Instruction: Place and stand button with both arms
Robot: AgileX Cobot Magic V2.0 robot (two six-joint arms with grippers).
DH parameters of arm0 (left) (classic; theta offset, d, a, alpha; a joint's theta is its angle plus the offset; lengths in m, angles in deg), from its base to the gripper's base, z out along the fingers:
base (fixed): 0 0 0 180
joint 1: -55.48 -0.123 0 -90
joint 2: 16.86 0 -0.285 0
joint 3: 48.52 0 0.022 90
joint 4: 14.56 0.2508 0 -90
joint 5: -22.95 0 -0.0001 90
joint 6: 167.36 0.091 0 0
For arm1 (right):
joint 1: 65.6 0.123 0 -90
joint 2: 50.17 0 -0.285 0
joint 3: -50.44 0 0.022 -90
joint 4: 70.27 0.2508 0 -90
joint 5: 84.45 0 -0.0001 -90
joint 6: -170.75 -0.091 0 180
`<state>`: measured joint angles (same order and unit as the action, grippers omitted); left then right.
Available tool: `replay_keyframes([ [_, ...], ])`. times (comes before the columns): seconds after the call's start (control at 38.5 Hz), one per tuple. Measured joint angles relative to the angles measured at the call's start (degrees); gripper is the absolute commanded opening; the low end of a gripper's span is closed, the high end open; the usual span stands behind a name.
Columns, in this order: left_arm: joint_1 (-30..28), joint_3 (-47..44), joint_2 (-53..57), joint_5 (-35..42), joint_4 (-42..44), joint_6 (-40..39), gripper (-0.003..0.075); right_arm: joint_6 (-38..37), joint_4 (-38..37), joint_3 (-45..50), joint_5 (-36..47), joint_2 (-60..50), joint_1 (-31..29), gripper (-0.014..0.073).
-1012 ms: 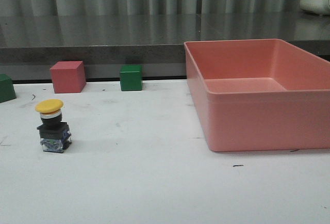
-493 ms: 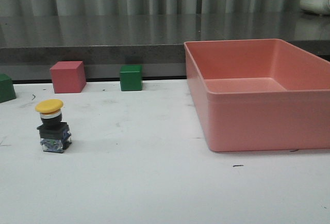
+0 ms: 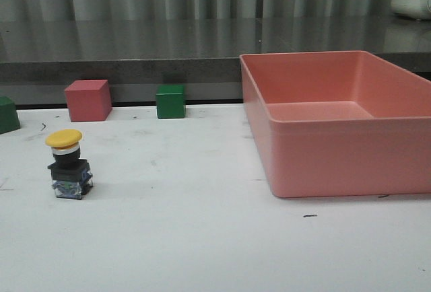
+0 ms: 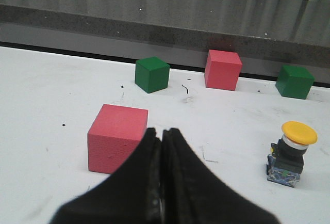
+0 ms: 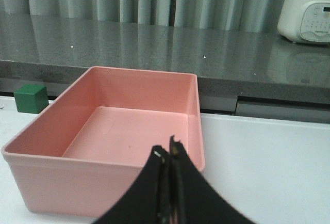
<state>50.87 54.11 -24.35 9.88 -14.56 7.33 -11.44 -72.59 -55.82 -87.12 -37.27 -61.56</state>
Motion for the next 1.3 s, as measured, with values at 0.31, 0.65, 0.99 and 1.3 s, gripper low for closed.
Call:
replay_keyframes([
  [0.31,0.00,0.00,0.00,-0.10,0.00,0.00,-0.0020,0.85,2.32,4.95,-5.84,-5.58,-0.68,-0.0070],
  [0.65,0.00,0.00,0.00,-0.10,0.00,0.00,-0.0020,0.90,2.74,4.95,-8.73,-5.67,-0.68,-0.0070],
  [0.99,0.00,0.00,0.00,-0.10,0.00,0.00,-0.0020,0.98,2.76,4.95,-8.78,-5.67,-0.68,-0.0070],
  [1.3,0.00,0.00,0.00,-0.10,0.00,0.00,-0.0020,0.98,2.85,4.95,-8.78,-5.67,-0.68,-0.0070],
])
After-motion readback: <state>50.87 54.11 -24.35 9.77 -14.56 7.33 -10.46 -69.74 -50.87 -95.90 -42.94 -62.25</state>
